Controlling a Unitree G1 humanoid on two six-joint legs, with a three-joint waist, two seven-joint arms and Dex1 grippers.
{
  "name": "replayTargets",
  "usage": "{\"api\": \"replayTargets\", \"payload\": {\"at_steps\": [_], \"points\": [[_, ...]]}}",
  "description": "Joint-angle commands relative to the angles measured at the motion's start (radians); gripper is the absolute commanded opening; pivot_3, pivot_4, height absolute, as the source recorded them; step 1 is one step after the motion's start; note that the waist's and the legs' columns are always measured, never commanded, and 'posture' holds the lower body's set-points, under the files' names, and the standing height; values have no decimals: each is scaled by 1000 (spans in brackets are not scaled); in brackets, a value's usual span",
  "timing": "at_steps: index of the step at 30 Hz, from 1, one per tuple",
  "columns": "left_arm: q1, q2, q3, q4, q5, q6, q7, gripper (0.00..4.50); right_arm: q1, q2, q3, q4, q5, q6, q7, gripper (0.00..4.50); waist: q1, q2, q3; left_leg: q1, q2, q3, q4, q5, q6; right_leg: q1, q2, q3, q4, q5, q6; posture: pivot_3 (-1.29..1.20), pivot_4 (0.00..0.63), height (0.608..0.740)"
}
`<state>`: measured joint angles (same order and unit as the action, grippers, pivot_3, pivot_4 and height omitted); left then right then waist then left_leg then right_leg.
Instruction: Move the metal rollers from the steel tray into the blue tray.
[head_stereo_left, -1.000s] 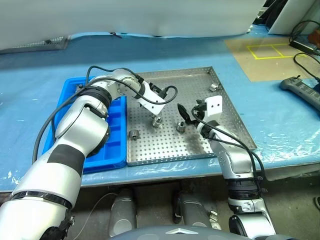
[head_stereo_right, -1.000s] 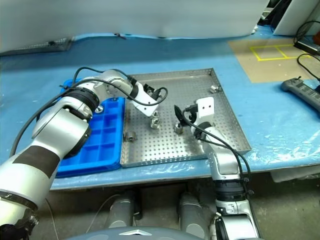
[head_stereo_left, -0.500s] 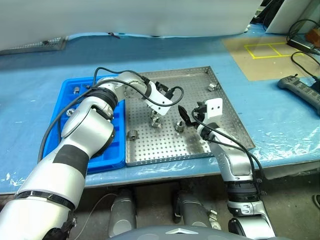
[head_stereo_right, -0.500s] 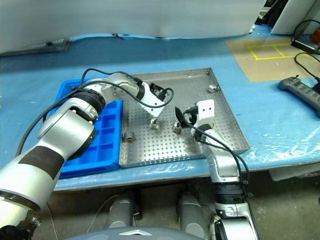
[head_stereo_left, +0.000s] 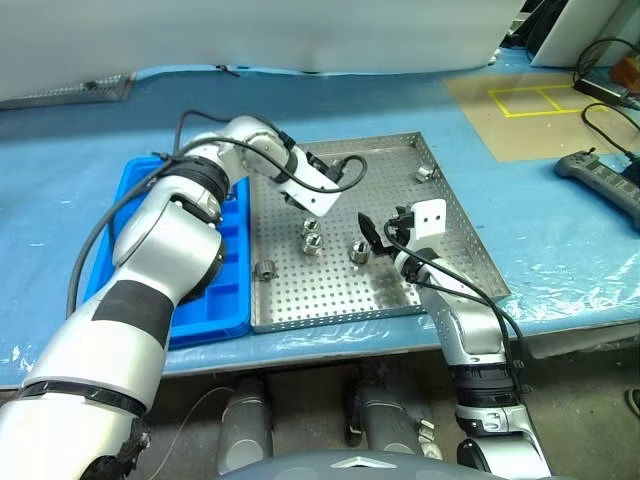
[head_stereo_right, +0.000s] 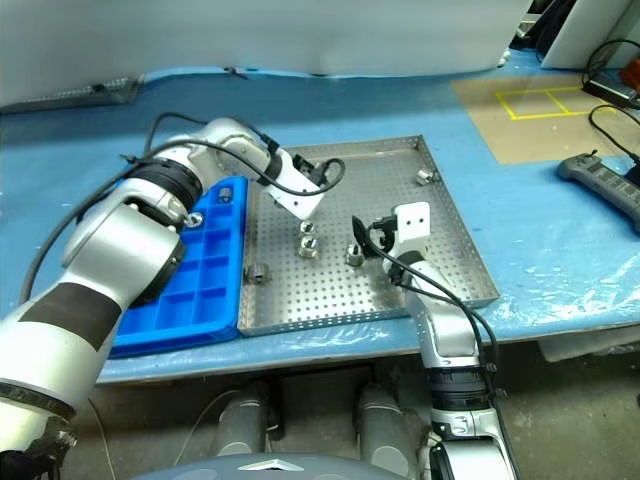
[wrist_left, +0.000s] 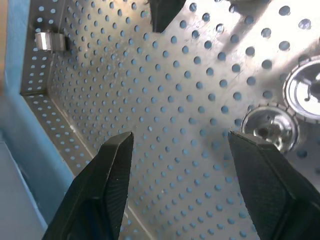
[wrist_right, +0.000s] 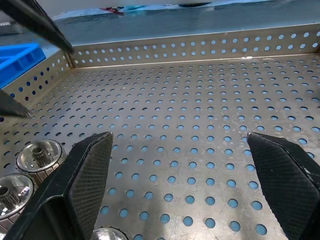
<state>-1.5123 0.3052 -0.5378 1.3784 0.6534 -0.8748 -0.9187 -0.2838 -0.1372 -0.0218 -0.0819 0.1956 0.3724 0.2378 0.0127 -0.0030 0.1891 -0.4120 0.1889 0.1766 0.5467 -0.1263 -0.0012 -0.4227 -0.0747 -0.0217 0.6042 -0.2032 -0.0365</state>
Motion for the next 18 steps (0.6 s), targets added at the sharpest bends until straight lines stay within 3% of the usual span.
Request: {"api": "replayTargets", "payload": {"at_steps": [1, 9, 13, 18], "points": [[-37, 15, 1, -7, -4, -21, -52, 3185, -5, 5, 3, -30, -1, -28, 1, 4500, 0, 0, 0, 0, 0, 0, 0, 0, 0, 0, 0, 0, 0, 0, 0, -425, 150, 740], [6, -3, 2, -3, -23, -54, -144, 3185, 2, 23, 4, -31, -8, -39, -14, 4500, 0, 0, 0, 0, 0, 0, 0, 0, 0, 0, 0, 0, 0, 0, 0, -455, 150, 740], [15, -9, 18, -3, -45, -52, -215, 4410, 16, 25, 0, -39, -9, -43, -19, 4500, 0, 0, 0, 0, 0, 0, 0, 0, 0, 0, 0, 0, 0, 0, 0, -463, 150, 740], [17, -10, -24, -15, 6, -83, -110, 4460, 17, 25, -2, -40, -9, -44, -27, 4500, -1, 0, 0, 0, 0, 0, 0, 0, 0, 0, 0, 0, 1, 0, 0, -471, 150, 740]]}}
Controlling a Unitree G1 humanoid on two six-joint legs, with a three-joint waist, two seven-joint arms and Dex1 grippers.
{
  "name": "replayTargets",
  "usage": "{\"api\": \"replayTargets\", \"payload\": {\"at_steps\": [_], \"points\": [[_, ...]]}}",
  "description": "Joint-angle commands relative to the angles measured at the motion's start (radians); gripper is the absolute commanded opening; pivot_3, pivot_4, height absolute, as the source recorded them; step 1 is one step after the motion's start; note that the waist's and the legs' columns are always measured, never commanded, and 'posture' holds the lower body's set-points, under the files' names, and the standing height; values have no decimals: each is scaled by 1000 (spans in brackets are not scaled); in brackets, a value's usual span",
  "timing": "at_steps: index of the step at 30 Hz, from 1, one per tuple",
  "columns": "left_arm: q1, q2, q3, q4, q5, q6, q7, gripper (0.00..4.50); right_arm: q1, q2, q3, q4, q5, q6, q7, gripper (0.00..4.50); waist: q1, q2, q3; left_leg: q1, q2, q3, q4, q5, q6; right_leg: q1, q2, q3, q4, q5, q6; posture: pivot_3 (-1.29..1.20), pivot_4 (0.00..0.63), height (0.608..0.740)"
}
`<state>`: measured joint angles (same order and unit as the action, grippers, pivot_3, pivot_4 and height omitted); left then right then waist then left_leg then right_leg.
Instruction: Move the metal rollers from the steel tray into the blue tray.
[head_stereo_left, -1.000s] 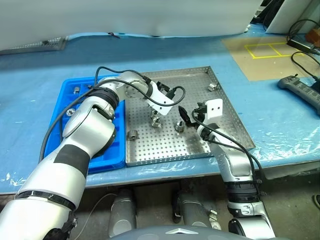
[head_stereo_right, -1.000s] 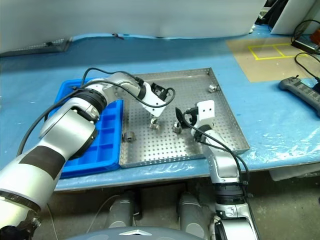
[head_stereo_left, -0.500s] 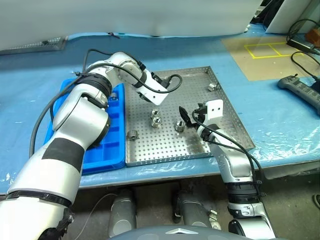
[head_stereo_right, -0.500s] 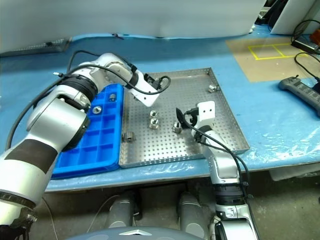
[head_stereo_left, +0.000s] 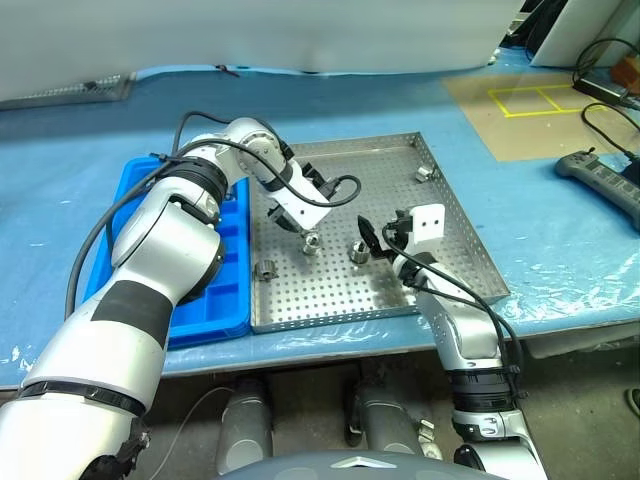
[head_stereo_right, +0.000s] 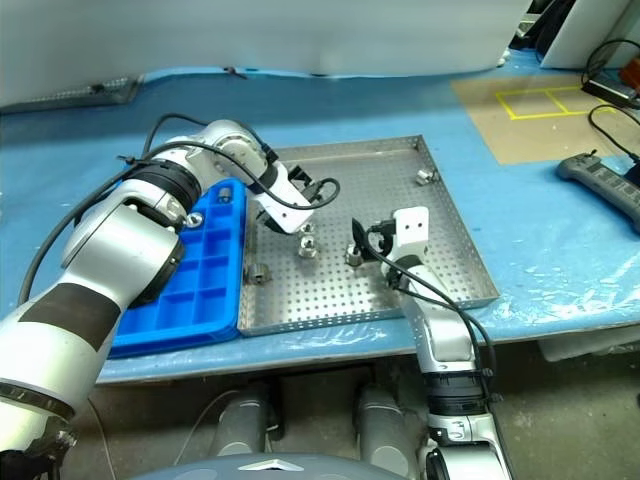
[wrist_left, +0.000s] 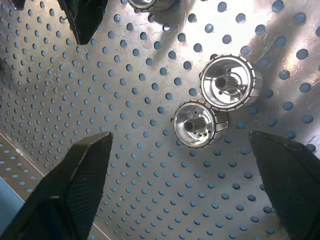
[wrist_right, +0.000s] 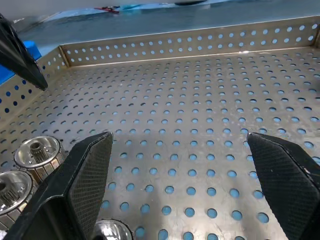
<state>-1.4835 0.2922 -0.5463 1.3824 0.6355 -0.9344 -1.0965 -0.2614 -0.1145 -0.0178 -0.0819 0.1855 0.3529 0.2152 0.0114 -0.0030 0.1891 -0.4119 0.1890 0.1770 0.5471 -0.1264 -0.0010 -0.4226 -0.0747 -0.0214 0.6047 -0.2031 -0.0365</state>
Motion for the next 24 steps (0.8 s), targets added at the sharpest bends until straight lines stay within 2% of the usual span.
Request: {"api": "replayTargets", "payload": {"at_steps": [1, 12, 19, 22, 24], "points": [[-12, 1, -22, -19, 31, -26, 87, 4460, -6, 4, -6, -41, 1, -25, -6, 4500, 0, 0, 0, 0, 0, 0, 0, 0, 0, 0, 0, 0, 0, 0, 0, -471, 150, 740], [8, -30, -76, -9, 81, -35, 124, 4460, 7, 4, -10, -53, 1, -27, -19, 4500, -6, 0, 0, 0, 0, 0, 0, 0, 0, 0, 0, 0, 0, 0, 0, -495, 150, 740], [42, -52, -150, -1, 172, 44, 247, 4460, 11, 4, -12, -51, 1, -33, -29, 4500, -24, 0, 0, 0, 0, 0, 2, 0, 1, 1, 0, 0, 1, 0, 0, -500, 150, 740], [51, -57, -134, 8, 158, 81, 195, 3833, 7, 0, -13, -47, 0, -35, -26, 4500, -28, 0, 0, 0, 0, 0, 3, -1, 1, 1, 0, 0, 1, 0, 0, -498, 150, 740], [54, -58, -118, 10, 141, 91, 161, 3169, 4, -7, -16, -45, 0, -36, -22, 4500, -28, 0, 0, 0, 0, 0, 3, -1, 1, 1, 0, 0, 1, 0, 0, -498, 150, 740]]}}
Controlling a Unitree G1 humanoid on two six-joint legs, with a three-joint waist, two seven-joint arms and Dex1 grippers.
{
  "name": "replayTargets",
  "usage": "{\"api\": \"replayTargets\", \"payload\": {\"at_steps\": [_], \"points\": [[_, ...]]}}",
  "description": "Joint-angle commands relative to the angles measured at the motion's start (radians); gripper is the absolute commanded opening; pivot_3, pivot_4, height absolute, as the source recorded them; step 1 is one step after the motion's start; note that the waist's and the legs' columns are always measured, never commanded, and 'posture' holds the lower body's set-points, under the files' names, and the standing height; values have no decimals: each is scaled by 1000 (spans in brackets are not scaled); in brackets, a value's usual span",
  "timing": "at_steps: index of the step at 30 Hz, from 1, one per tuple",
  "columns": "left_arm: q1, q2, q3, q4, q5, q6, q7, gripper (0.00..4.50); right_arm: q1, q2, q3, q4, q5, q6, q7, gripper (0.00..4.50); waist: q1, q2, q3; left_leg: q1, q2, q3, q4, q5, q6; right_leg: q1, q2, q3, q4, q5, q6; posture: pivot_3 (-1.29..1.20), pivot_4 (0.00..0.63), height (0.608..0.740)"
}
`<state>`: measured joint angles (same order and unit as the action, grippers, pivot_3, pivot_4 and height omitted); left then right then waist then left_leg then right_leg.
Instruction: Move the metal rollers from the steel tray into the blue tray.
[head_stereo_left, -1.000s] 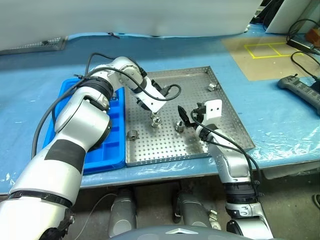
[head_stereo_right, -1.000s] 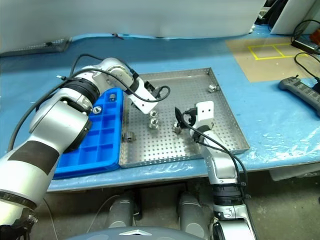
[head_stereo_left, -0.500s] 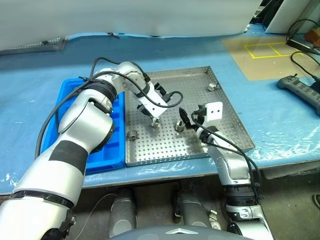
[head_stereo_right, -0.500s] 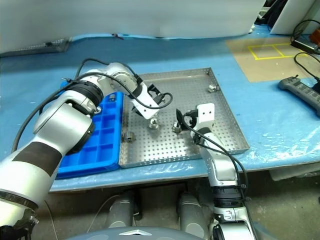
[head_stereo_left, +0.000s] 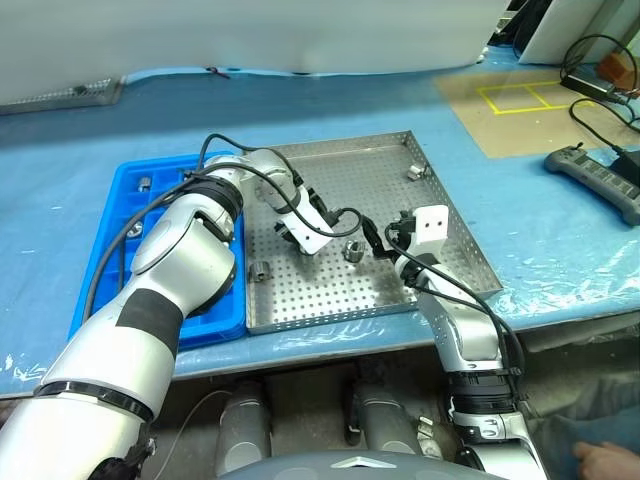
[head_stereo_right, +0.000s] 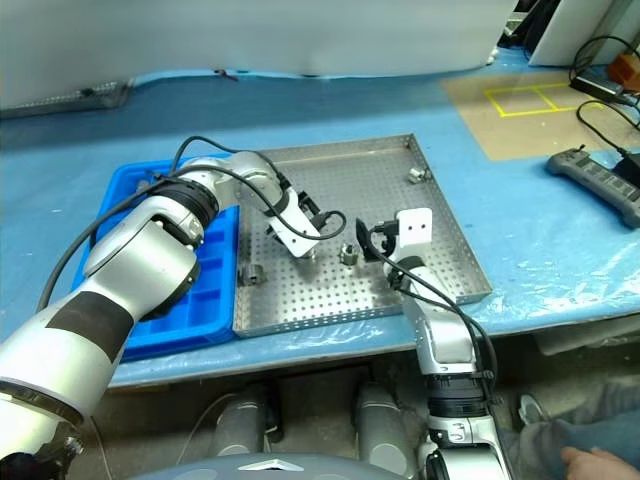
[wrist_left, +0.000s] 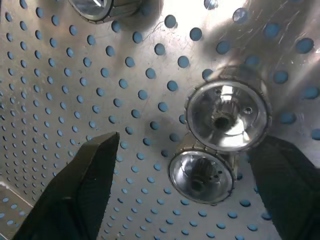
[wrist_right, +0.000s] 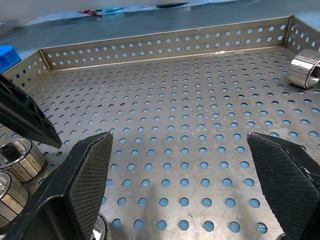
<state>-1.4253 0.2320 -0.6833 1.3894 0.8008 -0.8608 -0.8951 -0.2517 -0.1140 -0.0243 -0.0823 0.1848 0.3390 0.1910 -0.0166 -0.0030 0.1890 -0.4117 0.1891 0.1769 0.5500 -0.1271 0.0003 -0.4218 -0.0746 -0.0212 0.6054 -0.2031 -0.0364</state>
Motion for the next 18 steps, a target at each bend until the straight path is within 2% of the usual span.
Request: {"api": "replayTargets", "payload": {"at_steps": [1, 4, 5, 7, 13, 18], "points": [[-3, 2, 25, 3, -31, 19, -54, 2787, -8, -9, -12, -44, 1, -22, 4, 4500, 0, 0, 0, 0, 0, 0, 0, 0, 0, 0, 0, 0, 0, 0, 0, -496, 150, 740], [-3, -6, 89, -2, -98, 34, -79, 1799, -14, -14, -19, -41, 2, -23, 4, 4500, 1, 0, 0, 0, 0, 0, 0, 0, 1, 0, 0, 0, 0, 0, 0, -491, 150, 740], [-3, -9, 113, -3, -123, 44, -92, 1591, -15, -15, -20, -40, 2, -24, 4, 4500, 2, 0, 0, -1, 0, 0, 1, -1, 1, 0, 0, 0, 0, 0, 0, -491, 150, 740], [-11, -25, 248, -5, -262, 143, -145, 1195, -26, -12, -22, -40, 10, -20, 6, 4500, 3, 0, 0, -1, 0, 0, 1, -1, 2, 0, 0, 0, 0, 0, 0, -479, 150, 740], [-20, -15, 594, -24, -579, 480, -154, 1195, -86, 32, -100, -43, 139, 10, 14, 4500, -2, 0, 0, -1, 0, 1, 5, -2, 4, 0, 0, 1, 1, 0, 0, -424, 150, 740], [50, 37, 655, -50, -627, 517, -183, 1195, -135, 9, -121, -13, 176, 43, 41, 4500, 3, 0, 0, 0, 0, 0, 4, -2, 4, 0, 0, 1, 1, 0, 0, -349, 150, 740]]}}
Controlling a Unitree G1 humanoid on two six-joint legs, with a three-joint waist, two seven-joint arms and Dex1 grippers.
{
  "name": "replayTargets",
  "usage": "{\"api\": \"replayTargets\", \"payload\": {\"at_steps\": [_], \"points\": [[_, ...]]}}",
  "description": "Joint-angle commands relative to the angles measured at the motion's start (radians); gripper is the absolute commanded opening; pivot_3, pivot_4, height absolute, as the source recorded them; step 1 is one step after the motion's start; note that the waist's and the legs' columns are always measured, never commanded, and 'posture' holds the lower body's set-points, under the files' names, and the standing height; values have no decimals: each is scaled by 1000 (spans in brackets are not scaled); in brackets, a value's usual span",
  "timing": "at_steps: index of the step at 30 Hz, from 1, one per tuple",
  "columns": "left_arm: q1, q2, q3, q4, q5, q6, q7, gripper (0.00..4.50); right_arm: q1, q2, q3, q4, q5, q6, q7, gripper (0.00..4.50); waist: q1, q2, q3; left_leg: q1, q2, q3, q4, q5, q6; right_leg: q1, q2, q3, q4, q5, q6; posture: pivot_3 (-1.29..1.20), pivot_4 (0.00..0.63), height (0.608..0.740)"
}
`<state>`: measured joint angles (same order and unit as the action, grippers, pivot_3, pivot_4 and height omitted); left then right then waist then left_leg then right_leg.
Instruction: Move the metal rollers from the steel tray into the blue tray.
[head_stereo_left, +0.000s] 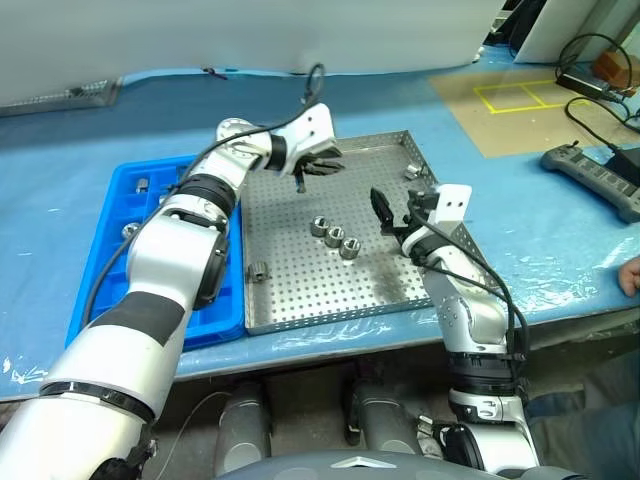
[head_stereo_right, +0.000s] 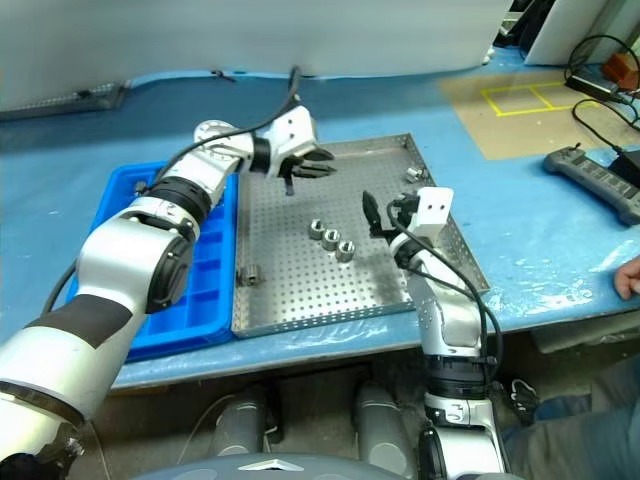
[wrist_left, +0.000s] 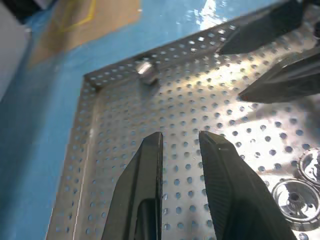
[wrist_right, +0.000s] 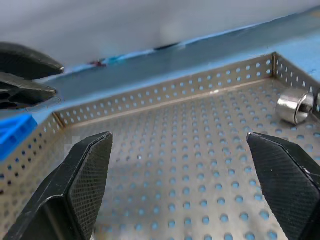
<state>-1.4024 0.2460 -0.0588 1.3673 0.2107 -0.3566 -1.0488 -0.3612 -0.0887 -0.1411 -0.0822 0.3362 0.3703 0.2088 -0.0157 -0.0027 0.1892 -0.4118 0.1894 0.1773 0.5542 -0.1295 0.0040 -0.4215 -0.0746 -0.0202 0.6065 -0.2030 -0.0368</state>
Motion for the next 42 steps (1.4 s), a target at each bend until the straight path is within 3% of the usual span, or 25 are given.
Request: {"api": "replayTargets", "payload": {"at_steps": [1, 4, 7, 10, 15, 19, 27, 36, 39, 42], "points": [[46, 36, 18, -35, -28, -13, -64, 1195, -34, -23, 0, -5, 24, 18, 32, 4500, 4, 0, 0, 0, 0, 0, 0, 0, 0, 0, 0, 0, -1, 0, 0, -340, 150, 740], [82, 66, -40, -53, 17, -93, -150, 1195, -58, -35, 8, 20, 24, 27, 49, 4500, 11, 0, 0, -2, 0, 0, 0, -1, 1, 0, 0, 0, -2, 0, 0, -313, 150, 740], [80, 71, -68, -60, 26, -135, -237, 1779, -76, -35, 22, 44, 14, 22, 59, 4500, 23, 0, 0, -4, 0, 0, 0, -1, 1, -1, 0, -2, -1, 0, 0, -303, 150, 740], [57, 62, -99, -63, 43, -179, -290, 2756, -76, -30, 39, 53, 2, 14, 61, 4500, 36, 0, 0, -3, 0, 0, 0, -1, 1, -1, -1, -2, -1, 0, 0, -318, 150, 740], [5, 37, -195, -54, 140, -285, -206, 4470, -38, -20, 41, 29, -2, 6, 42, 4500, 40, 0, 0, -3, 0, 0, 0, -1, 1, -1, -2, -2, -1, 0, 0, -364, 150, 740], [-29, 17, -289, -36, 231, -331, -205, 4470, -5, -13, 32, 6, -6, -3, 17, 4500, 32, 0, 0, -3, 0, 0, 0, -1, 1, -1, -2, -1, -1, 0, 0, -409, 150, 740], [-40, -49, -467, -10, 418, -398, -27, 4470, 60, 10, 11, -60, -5, -15, -49, 4500, 14, 0, 0, -2, 0, 0, 0, -1, 1, -1, -1, -1, -1, 0, 0, -513, 150, 740], [-4, -107, -595, 22, 566, -302, 190, 4470, 117, 15, -9, -114, -5, -25, -94, 4500, -9, 0, 0, -1, 0, 0, 3, -1, 2, 1, -1, 0, -1, 0, 0, -570, 150, 740], [6, -121, -573, 28, 548, -254, 189, 3848, 126, 15, -6, -119, -8, -24, -99, 4500, -13, 0, 0, 3, 0, 0, 3, -1, 2, 5, -1, 0, -1, 0, 1, -576, 150, 740], [9, -124, -559, 29, 533, -238, 151, 2851, 131, 12, -4, -124, -8, -21, -101, 4500, -15, 0, 0, 5, 0, 0, 5, -1, 2, 8, -1, 0, -1, -1, 2, -569, 150, 740]]}}
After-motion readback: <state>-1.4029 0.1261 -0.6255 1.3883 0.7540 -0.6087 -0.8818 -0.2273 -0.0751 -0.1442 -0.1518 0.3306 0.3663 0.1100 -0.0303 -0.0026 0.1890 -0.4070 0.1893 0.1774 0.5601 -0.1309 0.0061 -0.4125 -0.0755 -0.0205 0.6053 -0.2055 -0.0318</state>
